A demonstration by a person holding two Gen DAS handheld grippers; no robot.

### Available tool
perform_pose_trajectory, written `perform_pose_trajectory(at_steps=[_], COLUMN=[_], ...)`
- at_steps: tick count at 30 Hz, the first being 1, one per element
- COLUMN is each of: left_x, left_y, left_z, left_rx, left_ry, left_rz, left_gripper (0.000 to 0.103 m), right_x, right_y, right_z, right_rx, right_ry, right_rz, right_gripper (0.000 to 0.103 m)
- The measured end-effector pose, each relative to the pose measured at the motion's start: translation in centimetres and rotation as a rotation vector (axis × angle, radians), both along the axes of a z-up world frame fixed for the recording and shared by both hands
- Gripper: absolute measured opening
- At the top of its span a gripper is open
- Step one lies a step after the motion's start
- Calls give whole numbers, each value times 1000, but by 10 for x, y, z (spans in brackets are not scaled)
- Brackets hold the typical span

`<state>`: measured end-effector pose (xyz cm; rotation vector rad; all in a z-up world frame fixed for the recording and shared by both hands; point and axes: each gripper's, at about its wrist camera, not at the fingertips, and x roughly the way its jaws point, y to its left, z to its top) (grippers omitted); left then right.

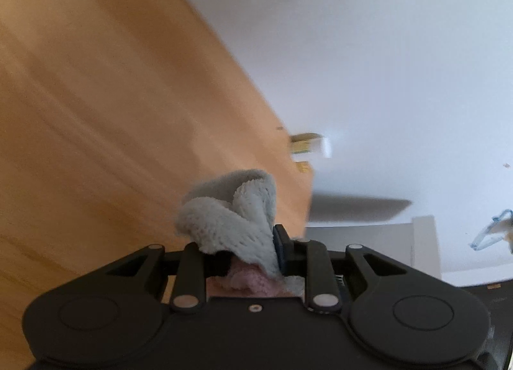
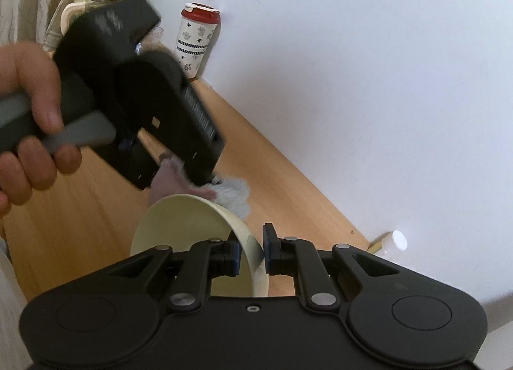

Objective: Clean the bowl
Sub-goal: 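Wipe the bowl rim again with the cloth in the left tool, then move the cloth off the bowl while the right tool keeps holding the bowl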

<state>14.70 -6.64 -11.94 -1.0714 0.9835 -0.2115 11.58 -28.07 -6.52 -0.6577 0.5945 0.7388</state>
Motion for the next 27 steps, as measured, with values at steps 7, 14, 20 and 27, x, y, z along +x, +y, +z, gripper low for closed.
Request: perform_pose_trajectory(at_steps=[7, 14, 20, 27], left_x=[-6, -13, -20, -17], left_y=[-8, -5, -3, -17], left_z=[14, -6, -14, 19], left_rx=[88, 148, 152, 146], left_ry=[-65, 13, 38, -100], left_rz=[-22, -3, 9, -44], left_gripper=[24, 24, 22, 22], right_x=[7, 16, 13, 3], right_y=[1, -5, -6, 0], right_z=[1, -5, -12, -21], right_rx=[55, 93, 120, 164], right_ry=[33, 87, 146, 199], right_rz=[-61, -146, -165, -161], right_gripper=[16, 18, 18, 18])
